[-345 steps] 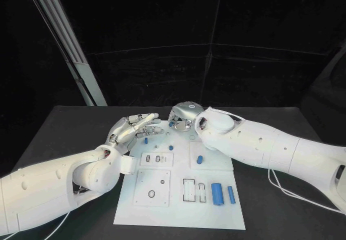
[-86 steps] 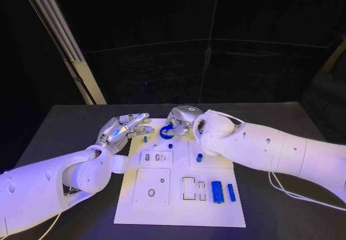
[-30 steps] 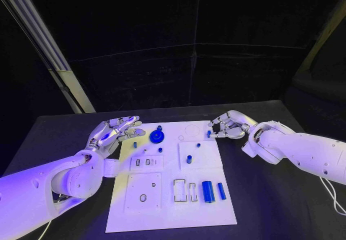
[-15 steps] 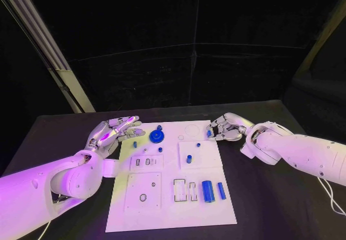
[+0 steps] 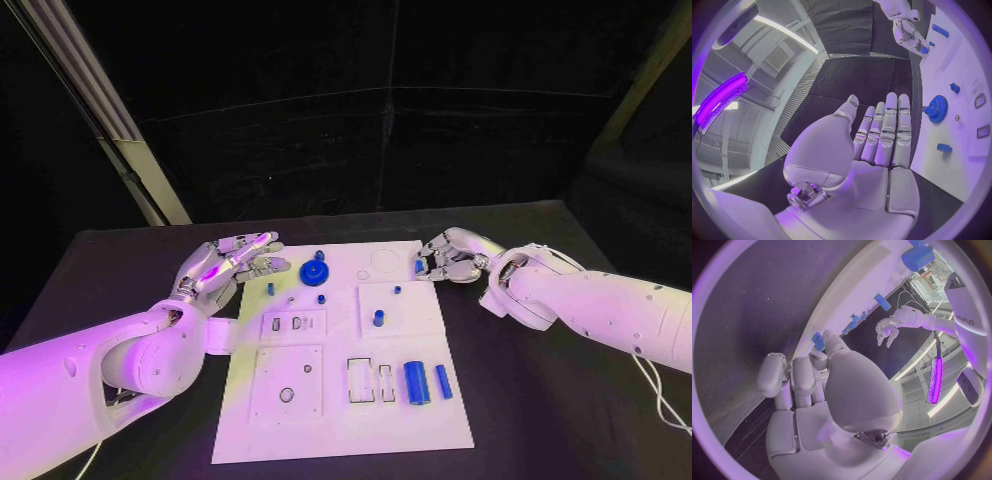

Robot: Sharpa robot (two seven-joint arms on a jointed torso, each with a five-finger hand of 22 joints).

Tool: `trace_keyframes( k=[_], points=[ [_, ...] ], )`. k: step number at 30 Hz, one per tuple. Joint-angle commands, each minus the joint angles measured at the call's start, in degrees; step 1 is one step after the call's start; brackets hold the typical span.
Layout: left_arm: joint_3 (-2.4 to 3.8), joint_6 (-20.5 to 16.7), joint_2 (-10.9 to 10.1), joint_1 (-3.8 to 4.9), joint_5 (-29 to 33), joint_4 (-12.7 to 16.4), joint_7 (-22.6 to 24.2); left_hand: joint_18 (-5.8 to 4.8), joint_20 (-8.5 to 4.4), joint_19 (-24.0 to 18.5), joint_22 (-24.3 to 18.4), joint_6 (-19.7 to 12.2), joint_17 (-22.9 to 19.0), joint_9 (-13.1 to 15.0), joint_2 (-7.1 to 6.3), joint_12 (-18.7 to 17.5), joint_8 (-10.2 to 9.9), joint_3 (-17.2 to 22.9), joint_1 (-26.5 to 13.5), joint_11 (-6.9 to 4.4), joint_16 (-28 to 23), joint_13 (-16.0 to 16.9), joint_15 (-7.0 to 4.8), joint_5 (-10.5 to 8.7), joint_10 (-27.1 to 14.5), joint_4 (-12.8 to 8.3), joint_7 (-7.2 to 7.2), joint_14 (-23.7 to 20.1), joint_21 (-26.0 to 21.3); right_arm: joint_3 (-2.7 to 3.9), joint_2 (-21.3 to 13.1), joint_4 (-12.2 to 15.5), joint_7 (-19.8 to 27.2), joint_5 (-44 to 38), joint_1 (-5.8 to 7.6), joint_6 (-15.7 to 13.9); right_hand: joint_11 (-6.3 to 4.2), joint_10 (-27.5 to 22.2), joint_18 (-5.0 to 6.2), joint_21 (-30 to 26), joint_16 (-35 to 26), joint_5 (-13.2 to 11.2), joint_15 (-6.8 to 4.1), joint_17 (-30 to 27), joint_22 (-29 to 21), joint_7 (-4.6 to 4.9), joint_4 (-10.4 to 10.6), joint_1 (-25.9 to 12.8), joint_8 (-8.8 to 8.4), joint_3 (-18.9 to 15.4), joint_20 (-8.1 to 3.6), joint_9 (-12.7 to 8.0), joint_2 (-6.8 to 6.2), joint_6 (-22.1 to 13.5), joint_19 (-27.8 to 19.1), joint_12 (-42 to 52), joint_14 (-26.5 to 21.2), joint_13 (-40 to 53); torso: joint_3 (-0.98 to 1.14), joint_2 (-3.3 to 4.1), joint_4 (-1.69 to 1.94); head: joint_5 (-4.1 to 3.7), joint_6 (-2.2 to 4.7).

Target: Assemble the parts on the task board

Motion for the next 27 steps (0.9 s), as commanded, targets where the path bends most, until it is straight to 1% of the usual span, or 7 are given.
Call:
trace_keyframes(
  k=[1,5,8,17,22,24,27],
  points=[
    [0.03,0.6,0.0,0.06,-0.1,0.1,0.6,0.85,0.0,0.3,-0.1,0.4,0.1,0.0,0.32,-0.3,-0.3,-0.1,0.2,0.04,-0.2,0.0,-0.06,-0.13,0.5,-0.3,0.07,0.4,-0.3,0.01,0.1,0.0,-0.6,-1.6,0.05,-0.4,-0.15,0.5,-0.95,0.3,0.4,-1.1,-0.09,0.4,0.3,0.01,-0.3,0.1,0.3,0.5,-0.18,0.1,0.98,0.8,0.5,0.6,1.1,0.5,0.02,0.0,-0.05,0.01,-0.07],
    [0.02,0.6,0.0,0.06,-0.1,0.1,0.6,0.85,0.0,0.3,-0.1,0.4,0.1,0.0,0.32,-0.3,-0.3,-0.1,0.2,0.04,-0.2,0.0,-0.06,-0.13,0.5,-0.3,0.07,0.4,-0.3,0.01,0.2,0.0,-0.9,-1.9,0.04,-0.6,-0.3,0.7,-1.0,0.5,0.7,-3.0,-0.2,0.7,0.7,-0.13,-0.5,0.5,0.58,1.8,-0.29,0.0,2.31,1.7,0.6,1.2,1.0,1.1,0.03,-0.03,-0.03,-0.01,-0.12],
    [0.02,0.6,0.0,0.06,-0.1,0.1,0.6,0.85,0.0,0.3,-0.1,0.4,0.1,0.0,0.32,-0.3,-0.3,-0.1,0.2,0.04,-0.2,0.0,-0.06,-0.13,0.5,-0.3,0.07,0.4,-0.3,0.01,0.2,0.0,-1.1,-2.1,0.04,-0.7,-0.36,0.9,-1.04,0.7,0.8,-4.0,-0.26,0.9,1.0,-0.22,-0.8,0.9,0.67,2.7,-0.34,0.0,2.81,2.2,0.7,1.5,1.0,1.4,0.03,-0.03,0.0,-0.07,-0.13],
    [0.0,0.6,-0.1,0.06,-0.1,0.1,0.5,0.85,0.0,0.3,-0.1,0.4,0.1,0.0,0.32,-0.3,-0.3,-0.1,0.2,0.04,-0.2,0.0,-0.06,-0.13,0.5,-0.3,0.07,0.4,-0.3,0.01,0.4,0.0,-1.3,-2.4,0.03,-1.2,-0.63,1.3,-1.14,1.0,1.1,-4.3,-0.43,1.3,1.6,-0.59,-1.2,0.9,1.22,4.1,-0.46,0.1,3.26,3.9,0.9,2.3,1.0,2.2,0.04,0.01,-0.02,-0.06,-0.16],
    [0.0,0.6,-0.1,0.06,-0.1,0.1,0.5,0.85,0.0,0.3,-0.1,0.4,0.1,0.0,0.32,-0.3,-0.3,-0.1,0.2,0.04,-0.2,0.0,-0.06,-0.13,0.5,-0.3,0.07,0.4,-0.3,0.02,0.4,0.1,-1.4,-2.4,0.03,-2.0,-1.12,1.8,-1.22,1.3,1.4,-4.3,-0.78,1.7,2.1,-1.27,-1.1,0.6,2.03,5.2,-0.69,0.3,4.0,5.9,1.2,3.2,1.0,3.0,0.04,0.01,-0.01,-0.07,-0.22],
    [-0.01,0.6,-0.1,0.06,-0.1,0.1,0.5,0.85,0.0,0.3,-0.1,0.4,0.1,0.0,0.32,-0.3,-0.3,-0.1,0.2,0.04,-0.2,0.0,-0.06,-0.13,0.5,-0.3,0.07,0.4,-0.3,0.02,0.4,0.2,-1.6,-2.3,0.03,-2.5,-1.49,2.3,-1.27,1.4,1.5,-4.2,-1.05,1.9,2.5,-1.76,-1.0,0.3,2.6,5.8,-0.91,0.5,4.55,7.2,1.3,3.8,1.1,3.6,0.07,0.02,0.02,-0.02,-0.28],
    [-0.01,0.7,-0.1,0.05,-0.1,0.1,0.5,0.85,0.0,0.3,-0.1,0.4,0.1,0.0,0.32,-0.3,-0.3,-0.1,0.2,0.04,-0.2,0.0,-0.06,-0.13,0.5,-0.3,0.07,0.4,-0.3,0.04,0.3,0.5,-1.8,-1.7,0.03,-3.3,-1.83,2.7,-1.35,1.6,1.6,-4.0,-1.34,2.1,2.9,-2.17,-1.1,0.1,2.95,6.4,-1.17,0.6,4.71,8.0,1.6,4.4,1.1,4.3,0.05,-0.03,0.06,-0.04,-0.37]
  ],
)
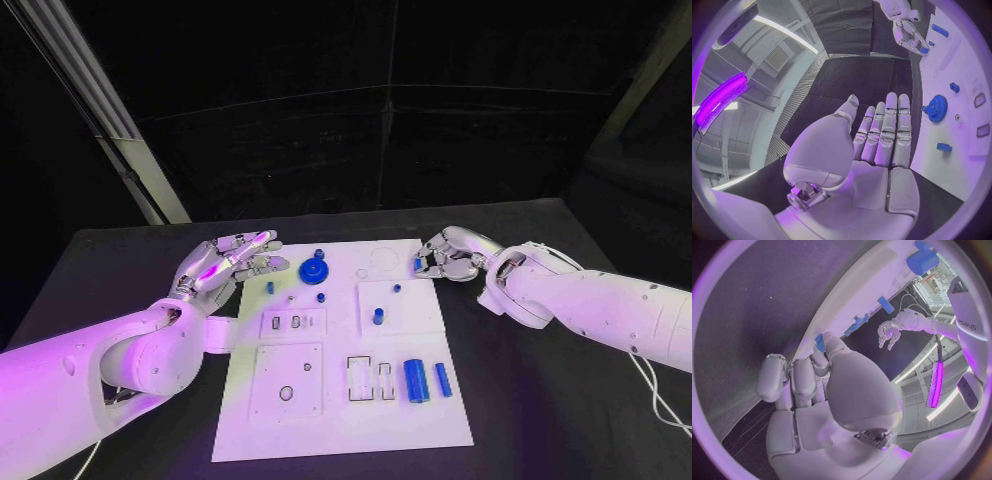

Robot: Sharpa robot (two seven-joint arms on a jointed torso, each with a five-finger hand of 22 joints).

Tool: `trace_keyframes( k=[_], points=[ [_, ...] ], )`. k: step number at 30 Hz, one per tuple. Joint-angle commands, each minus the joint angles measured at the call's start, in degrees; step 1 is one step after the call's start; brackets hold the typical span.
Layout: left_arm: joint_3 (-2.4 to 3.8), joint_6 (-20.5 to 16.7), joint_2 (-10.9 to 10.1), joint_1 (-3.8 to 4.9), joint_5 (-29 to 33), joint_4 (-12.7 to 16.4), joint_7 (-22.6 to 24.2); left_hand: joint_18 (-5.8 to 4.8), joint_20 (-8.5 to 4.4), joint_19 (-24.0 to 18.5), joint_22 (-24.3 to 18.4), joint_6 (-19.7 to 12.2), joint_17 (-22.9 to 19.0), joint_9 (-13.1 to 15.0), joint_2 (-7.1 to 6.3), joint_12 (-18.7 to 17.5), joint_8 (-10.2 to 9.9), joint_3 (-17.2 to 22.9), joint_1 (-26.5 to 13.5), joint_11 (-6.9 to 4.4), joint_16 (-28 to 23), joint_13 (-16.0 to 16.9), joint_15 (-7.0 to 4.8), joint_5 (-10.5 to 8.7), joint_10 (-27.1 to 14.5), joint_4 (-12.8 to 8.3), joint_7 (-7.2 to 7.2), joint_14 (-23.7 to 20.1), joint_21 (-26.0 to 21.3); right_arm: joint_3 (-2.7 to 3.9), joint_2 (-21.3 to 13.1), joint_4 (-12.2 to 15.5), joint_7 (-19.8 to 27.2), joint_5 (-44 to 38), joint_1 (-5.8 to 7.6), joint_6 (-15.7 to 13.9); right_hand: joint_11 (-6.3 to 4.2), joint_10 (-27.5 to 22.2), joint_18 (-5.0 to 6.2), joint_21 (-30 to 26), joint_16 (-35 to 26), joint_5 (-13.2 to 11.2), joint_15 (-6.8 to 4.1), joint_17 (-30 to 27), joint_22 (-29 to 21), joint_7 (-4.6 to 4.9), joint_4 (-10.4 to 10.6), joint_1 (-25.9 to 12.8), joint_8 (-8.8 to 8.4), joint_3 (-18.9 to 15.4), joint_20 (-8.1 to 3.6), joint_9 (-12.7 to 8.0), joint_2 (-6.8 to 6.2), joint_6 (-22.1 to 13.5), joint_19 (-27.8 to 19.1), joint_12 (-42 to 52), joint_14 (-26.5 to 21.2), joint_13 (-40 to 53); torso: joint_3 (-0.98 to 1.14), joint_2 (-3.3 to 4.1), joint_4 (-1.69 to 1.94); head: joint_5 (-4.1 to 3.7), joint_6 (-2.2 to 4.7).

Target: Assemble the parts on the task board

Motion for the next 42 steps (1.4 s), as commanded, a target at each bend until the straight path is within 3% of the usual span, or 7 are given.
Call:
trace_keyframes(
  k=[1,10,19,25,29,36,42],
  points=[
    [0.03,0.6,0.0,0.06,-0.1,0.1,0.5,0.85,0.0,0.3,-0.1,0.4,0.1,0.0,0.32,-0.3,-0.3,-0.1,0.2,0.04,-0.2,0.0,-0.06,-0.13,0.5,-0.3,0.07,0.4,-0.3,0.06,-0.2,0.7,-0.6,0.6,0.08,-2.5,-0.19,0.7,-0.43,0.3,0.5,0.7,-0.5,0.2,0.3,-1.06,-0.1,0.1,0.75,0.6,-0.09,0.7,1.01,2.1,0.5,0.5,0.9,0.5,-0.01,-0.04,0.09,0.02,-0.12],
    [0.02,0.4,-0.1,0.06,-0.1,0.0,0.5,0.86,-0.02,0.3,-0.1,0.4,0.1,0.0,0.36,-0.4,-0.4,0.0,0.2,0.04,-0.3,0.0,-0.07,-0.13,0.5,-0.5,0.08,0.4,-0.3,0.83,-1.2,6.5,-4.6,0.2,0.17,-5.6,-0.37,1.0,-0.48,0.5,0.6,1.2,-0.69,0.4,0.5,-1.26,-0.1,-0.2,0.88,1.0,-0.31,0.7,0.94,2.4,0.6,0.9,0.9,1.0,-0.16,-0.29,0.01,0.13,-0.22],
    [0.02,0.3,0.0,0.09,0.3,0.1,0.4,0.86,-0.02,0.3,-0.1,0.4,0.1,0.0,0.36,-0.4,-0.4,0.0,0.2,0.04,-0.3,0.0,-0.07,-0.13,0.5,-0.5,0.08,0.4,-0.3,1.65,1.1,12.3,-11.3,-6.4,1.07,-3.6,-0.41,1.0,-0.32,0.1,0.3,1.6,-0.79,-0.2,-0.4,-1.26,-0.6,-0.8,0.73,1.6,-0.51,0.6,-0.24,2.6,0.1,0.9,0.7,1.2,-0.56,-0.97,0.33,0.82,-1.07],
    [0.02,0.3,0.1,0.11,0.4,0.3,0.4,0.86,-0.02,0.3,-0.1,0.4,0.1,0.0,0.36,-0.4,-0.4,0.0,0.2,0.04,-0.3,0.0,-0.07,-0.13,0.5,-0.5,0.08,0.4,-0.3,1.75,5.4,13.2,-15.0,-13.2,1.31,-2.8,-0.51,1.3,-0.48,0.5,0.4,1.4,-0.84,0.2,0.4,-1.42,-0.5,-1.2,0.83,1.9,-0.54,0.6,-0.23,3.0,0.5,1.5,0.8,1.9,-0.78,-1.24,0.55,2.35,-1.79],
    [0.02,0.1,0.1,0.15,0.8,0.2,0.5,0.86,-0.02,0.3,-0.1,0.4,0.1,0.0,0.36,-0.4,-0.4,0.0,0.2,0.04,-0.3,0.0,-0.07,-0.13,0.5,-0.5,0.08,0.4,-0.3,1.74,8.8,12.4,-17.0,-17.3,1.36,-1.0,-0.6,2.1,-1.26,2.3,-0.2,1.6,-0.92,-0.9,4.5,-1.5,-0.6,-1.7,0.81,2.3,-0.61,0.5,-0.65,3.1,2.8,3.0,0.5,3.4,-0.77,-1.23,0.5,4.2,-2.58],
    [0.03,0.0,0.1,0.23,3.1,0.2,0.4,0.85,-0.02,0.3,-0.2,0.4,0.1,0.0,0.37,-0.4,-0.4,0.0,0.3,0.03,-0.3,-0.1,-0.08,-0.13,0.5,-0.6,0.06,0.4,-0.3,1.46,12.3,12.2,-18.7,-21.6,1.36,1.5,-0.6,2.1,-1.25,2.3,-0.4,1.6,-0.93,-1.3,4.4,-1.51,-0.5,-1.9,0.8,2.4,-0.61,0.5,-0.67,3.2,2.8,3.0,0.5,3.4,-0.72,-1.18,0.46,5.49,-3.12],
    [0.03,0.0,0.2,0.28,3.9,0.2,0.4,0.85,-0.02,0.3,-0.2,0.4,0.1,0.0,0.37,-0.4,-0.5,0.0,0.3,0.02,-0.3,-0.1,-0.08,-0.13,0.5,-0.6,0.04,0.4,-0.3,0.34,14.3,12.5,-19.5,-24.0,1.35,2.8,-0.59,2.2,-1.25,2.3,-0.3,1.6,-0.93,-1.1,4.4,-1.49,-0.4,-2.3,0.72,2.5,-0.61,0.5,-0.8,3.2,2.8,3.2,0.5,3.6,-0.71,-1.15,0.57,6.05,-3.52]
  ],
)
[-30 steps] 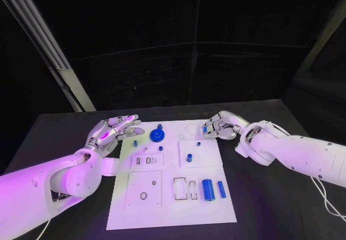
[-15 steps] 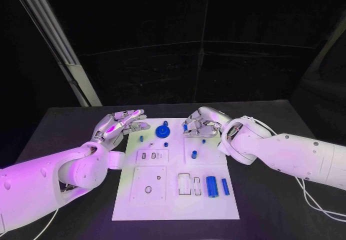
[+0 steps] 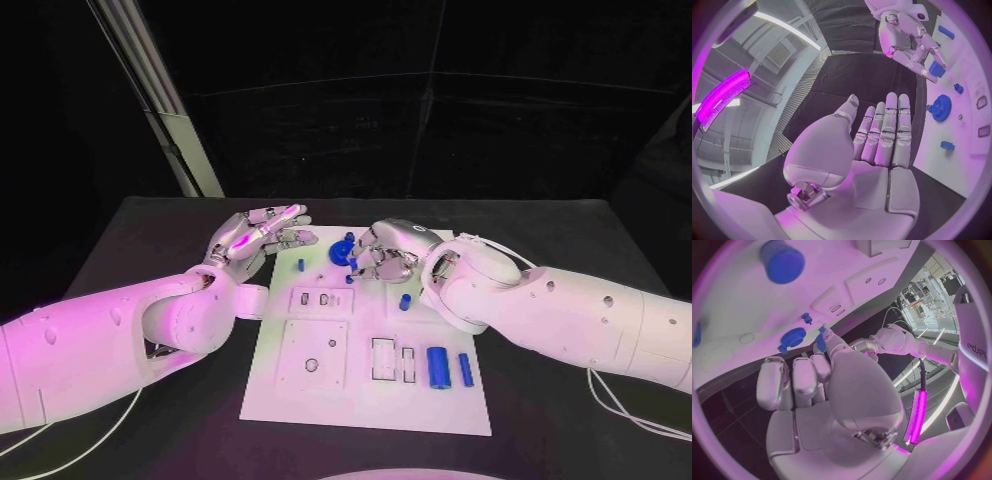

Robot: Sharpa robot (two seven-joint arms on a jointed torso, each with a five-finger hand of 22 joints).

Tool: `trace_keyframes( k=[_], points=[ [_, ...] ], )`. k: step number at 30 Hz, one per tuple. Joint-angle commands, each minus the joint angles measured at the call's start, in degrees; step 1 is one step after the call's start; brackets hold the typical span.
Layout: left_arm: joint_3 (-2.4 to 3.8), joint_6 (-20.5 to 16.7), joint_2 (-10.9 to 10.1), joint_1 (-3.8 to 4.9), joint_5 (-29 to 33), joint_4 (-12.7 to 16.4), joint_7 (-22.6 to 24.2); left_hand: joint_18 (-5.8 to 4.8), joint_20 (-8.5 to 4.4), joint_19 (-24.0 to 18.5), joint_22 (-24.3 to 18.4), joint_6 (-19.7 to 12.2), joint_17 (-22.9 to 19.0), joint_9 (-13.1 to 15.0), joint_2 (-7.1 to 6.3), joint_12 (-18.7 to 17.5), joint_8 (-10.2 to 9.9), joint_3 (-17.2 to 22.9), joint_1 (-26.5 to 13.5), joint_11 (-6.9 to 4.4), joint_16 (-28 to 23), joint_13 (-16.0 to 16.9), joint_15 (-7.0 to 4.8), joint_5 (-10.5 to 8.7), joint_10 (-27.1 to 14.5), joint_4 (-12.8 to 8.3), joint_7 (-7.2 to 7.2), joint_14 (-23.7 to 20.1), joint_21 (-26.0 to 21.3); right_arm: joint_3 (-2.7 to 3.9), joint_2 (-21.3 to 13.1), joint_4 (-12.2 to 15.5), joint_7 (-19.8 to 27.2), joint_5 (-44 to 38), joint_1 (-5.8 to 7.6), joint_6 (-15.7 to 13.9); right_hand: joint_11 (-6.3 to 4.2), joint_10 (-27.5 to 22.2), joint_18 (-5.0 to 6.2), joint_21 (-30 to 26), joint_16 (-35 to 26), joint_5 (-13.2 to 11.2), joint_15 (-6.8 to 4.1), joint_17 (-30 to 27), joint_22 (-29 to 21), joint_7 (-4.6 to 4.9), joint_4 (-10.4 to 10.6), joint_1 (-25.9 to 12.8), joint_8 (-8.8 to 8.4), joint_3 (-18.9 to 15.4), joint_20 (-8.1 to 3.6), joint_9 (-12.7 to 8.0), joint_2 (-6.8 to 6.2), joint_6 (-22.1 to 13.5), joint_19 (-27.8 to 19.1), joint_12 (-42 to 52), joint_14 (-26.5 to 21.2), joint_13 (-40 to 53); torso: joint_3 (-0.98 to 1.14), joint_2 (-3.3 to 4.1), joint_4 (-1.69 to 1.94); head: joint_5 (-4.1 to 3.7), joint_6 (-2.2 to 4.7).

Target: Assemble the parts on the task board

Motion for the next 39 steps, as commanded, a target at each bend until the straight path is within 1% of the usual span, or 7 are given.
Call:
trace_keyframes(
  k=[1,5,8,10,17,27,39],
  points=[
    [0.05,0.2,0.1,0.14,1.7,0.1,0.4,0.85,-0.02,0.3,-0.1,0.4,0.1,0.0,0.37,-0.4,-0.2,0.0,0.3,0.03,-0.4,-0.1,-0.08,-0.13,0.5,-0.3,0.05,0.4,-0.4,-0.3,1.1,0.2,-2.1,-4.6,0.07,2.7,0.06,0.4,-0.38,0.3,-0.3,-0.1,-0.4,0.1,0.0,-1.11,0.2,-1.1,0.56,0.4,-0.01,0.5,-0.15,2.8,0.4,0.4,0.6,0.2,0.04,0.06,0.03,0.45,-0.19],
    [0.05,0.2,0.2,0.16,1.9,0.0,0.4,0.85,-0.02,0.3,-0.1,0.4,0.1,0.0,0.37,-0.4,-0.2,0.0,0.3,0.03,-0.4,-0.1,-0.08,-0.13,0.5,-0.3,0.05,0.4,-0.4,-0.91,2.6,-0.1,-2.5,-5.9,0.06,3.4,0.08,0.3,-0.37,0.3,-0.3,0.2,-0.38,0.1,0.0,-1.1,0.4,-1.9,0.49,0.4,0.0,0.4,-0.53,2.8,0.4,0.4,0.6,0.3,0.17,0.08,-0.03,1.24,-0.36],
    [0.05,0.3,0.4,0.16,1.9,0.0,0.4,0.85,-0.02,0.3,-0.1,0.4,0.1,0.0,0.37,-0.4,-0.2,0.0,0.3,0.03,-0.4,-0.1,-0.08,-0.13,0.5,-0.3,0.05,0.4,-0.4,-1.24,3.7,-0.5,-2.9,-6.9,0.03,3.9,0.07,0.3,-0.35,0.3,-0.4,0.2,-0.38,0.0,-0.1,-1.11,0.5,-2.0,0.48,0.4,0.0,0.4,-0.65,2.8,0.4,0.3,0.6,0.2,0.08,0.17,0.16,1.37,-0.38],
    [0.05,0.3,0.4,0.16,1.9,0.0,0.4,0.85,-0.02,0.3,-0.1,0.4,0.1,0.0,0.37,-0.4,-0.2,0.0,0.3,0.03,-0.4,-0.1,-0.08,-0.13,0.5,-0.3,0.05,0.4,-0.4,-1.34,4.2,-0.7,-3.1,-7.2,0.01,4.1,0.07,0.3,-0.35,0.3,-0.4,0.2,-0.38,0.0,-0.1,-1.11,0.5,-2.0,0.48,0.4,0.0,0.4,-0.66,2.8,0.4,0.3,0.6,0.2,0.04,0.17,0.02,1.61,-0.54],
    [0.05,0.3,0.5,0.16,2.0,-0.1,0.4,0.85,-0.02,0.3,-0.1,0.4,0.1,0.0,0.37,-0.4,-0.2,0.0,0.3,0.03,-0.4,-0.1,-0.08,-0.13,0.5,-0.3,0.05,0.4,-0.4,-1.51,5.4,-1.2,-3.2,-7.8,-0.06,4.7,0.06,0.3,-0.35,0.3,-0.4,0.3,-0.38,0.0,-0.1,-1.12,0.5,-2.0,0.48,0.4,0.0,0.4,-0.68,2.8,0.4,0.3,0.6,0.2,0.04,0.14,-0.33,1.99,-0.58],
    [0.05,0.5,0.6,0.16,2.0,-0.1,0.3,0.85,-0.02,0.3,-0.1,0.4,0.1,0.0,0.37,-0.4,-0.2,0.0,0.3,0.03,-0.4,-0.1,-0.08,-0.13,0.5,-0.3,0.05,0.4,-0.4,-1.69,6.5,-2.0,-3.9,-8.9,-0.27,6.5,0.05,0.3,-0.32,0.2,-0.4,0.2,-0.38,0.0,-0.3,-1.15,0.5,-2.1,0.51,0.5,0.0,0.4,-0.69,2.9,0.3,0.3,0.6,0.2,-0.02,0.11,-0.44,2.29,-1.04],
    [0.05,0.6,0.6,0.16,2.0,-0.2,0.2,0.85,-0.03,0.3,-0.1,0.5,0.1,0.0,0.38,-0.4,-0.3,0.0,0.3,0.01,-0.4,-0.1,-0.08,-0.13,0.5,-0.4,0.01,0.4,-0.4,-1.83,6.4,-2.1,-3.8,-9.2,-0.36,7.7,0.04,0.3,-0.33,0.2,-0.4,0.3,-0.39,0.0,-0.2,-1.17,0.4,-2.1,0.52,0.5,0.0,0.4,-0.7,2.9,0.3,0.3,0.6,0.2,-0.1,0.13,-0.81,2.72,-1.4]
  ],
)
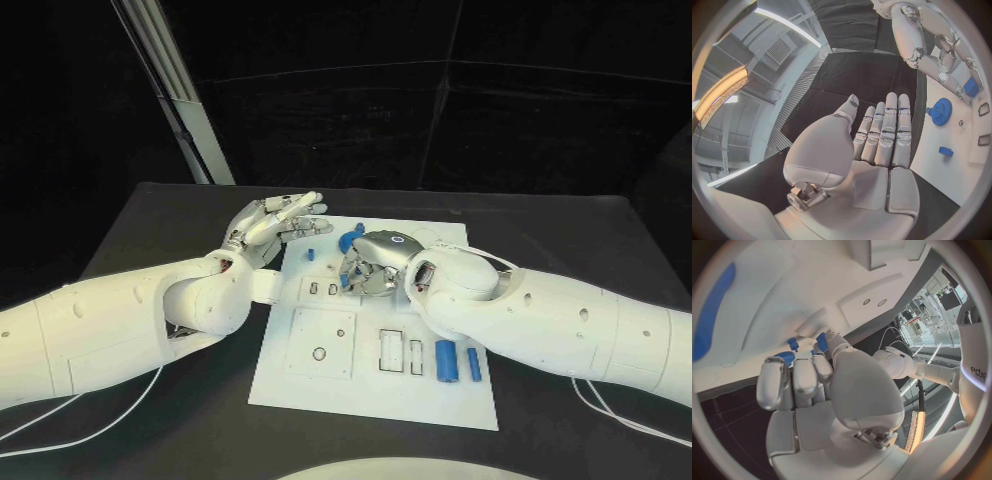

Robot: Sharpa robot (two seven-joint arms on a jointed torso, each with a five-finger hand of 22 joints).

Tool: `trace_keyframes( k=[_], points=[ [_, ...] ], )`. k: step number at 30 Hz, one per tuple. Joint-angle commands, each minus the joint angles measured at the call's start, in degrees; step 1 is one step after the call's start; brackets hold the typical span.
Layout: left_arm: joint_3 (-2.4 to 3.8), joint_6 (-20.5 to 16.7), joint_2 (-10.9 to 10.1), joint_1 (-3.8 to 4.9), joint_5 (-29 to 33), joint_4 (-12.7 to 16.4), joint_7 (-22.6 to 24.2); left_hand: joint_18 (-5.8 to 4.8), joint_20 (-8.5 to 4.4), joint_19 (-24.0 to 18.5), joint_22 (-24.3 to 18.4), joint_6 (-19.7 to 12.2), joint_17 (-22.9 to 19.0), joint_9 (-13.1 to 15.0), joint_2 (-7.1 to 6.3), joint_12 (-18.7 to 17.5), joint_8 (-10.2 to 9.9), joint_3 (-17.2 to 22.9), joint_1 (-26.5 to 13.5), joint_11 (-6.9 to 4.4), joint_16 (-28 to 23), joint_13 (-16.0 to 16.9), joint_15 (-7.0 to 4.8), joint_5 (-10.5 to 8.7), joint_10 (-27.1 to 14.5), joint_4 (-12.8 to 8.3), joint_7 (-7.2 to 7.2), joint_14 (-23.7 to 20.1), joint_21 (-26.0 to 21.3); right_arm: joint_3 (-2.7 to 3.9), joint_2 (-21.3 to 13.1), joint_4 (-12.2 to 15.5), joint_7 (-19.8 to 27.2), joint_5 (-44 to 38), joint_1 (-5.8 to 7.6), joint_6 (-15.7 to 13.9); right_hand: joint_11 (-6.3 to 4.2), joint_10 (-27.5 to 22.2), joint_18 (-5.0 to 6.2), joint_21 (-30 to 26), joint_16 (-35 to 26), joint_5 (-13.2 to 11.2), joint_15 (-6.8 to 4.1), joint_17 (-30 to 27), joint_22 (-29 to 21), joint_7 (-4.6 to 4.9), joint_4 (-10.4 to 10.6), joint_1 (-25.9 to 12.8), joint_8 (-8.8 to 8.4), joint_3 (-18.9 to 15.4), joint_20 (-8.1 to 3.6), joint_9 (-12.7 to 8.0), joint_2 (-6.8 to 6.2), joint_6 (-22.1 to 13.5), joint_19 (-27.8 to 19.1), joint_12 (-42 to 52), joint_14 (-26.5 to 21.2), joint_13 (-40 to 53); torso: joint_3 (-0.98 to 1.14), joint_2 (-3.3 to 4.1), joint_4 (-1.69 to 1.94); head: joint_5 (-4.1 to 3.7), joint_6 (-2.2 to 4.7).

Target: Assemble the parts on the task board

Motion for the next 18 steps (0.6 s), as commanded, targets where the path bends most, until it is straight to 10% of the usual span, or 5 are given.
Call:
trace_keyframes(
  k=[1,18],
  points=[
    [0.04,0.6,0.1,0.1,0.1,0.0,0.2,0.85,-0.03,0.3,-0.1,0.5,0.1,0.0,0.38,-0.4,-0.3,0.0,0.3,0.01,-0.4,-0.1,-0.08,-0.13,0.5,-0.4,0.01,0.4,-0.4,-0.03,0.1,0.0,-0.1,-0.7,0.06,1.2,0.02,0.3,-0.35,0.2,-0.2,0.2,-0.41,-0.1,0.0,-0.98,0.2,-0.1,0.23,0.3,0.0,0.4,0.36,2.0,0.3,0.1,0.6,0.0,-0.02,0.01,-0.12,0.1,-0.11],
    [0.04,0.9,0.1,0.1,0.1,-0.1,-0.1,0.85,-0.03,0.3,-0.1,0.5,0.1,0.0,0.38,-0.4,-0.3,0.0,0.3,0.01,-0.4,-0.1,-0.08,-0.13,0.5,-0.4,0.01,0.4,-0.4,-1.22,0.4,-0.4,-0.1,-0.7,-0.26,1.7,0.04,0.2,-0.34,0.2,-0.2,0.3,-0.41,-0.1,0.0,-0.94,0.2,-0.3,0.14,0.4,0.0,0.3,0.25,1.9,0.3,0.0,0.6,0.0,-0.17,0.05,-0.33,0.49,-0.28]
  ],
)
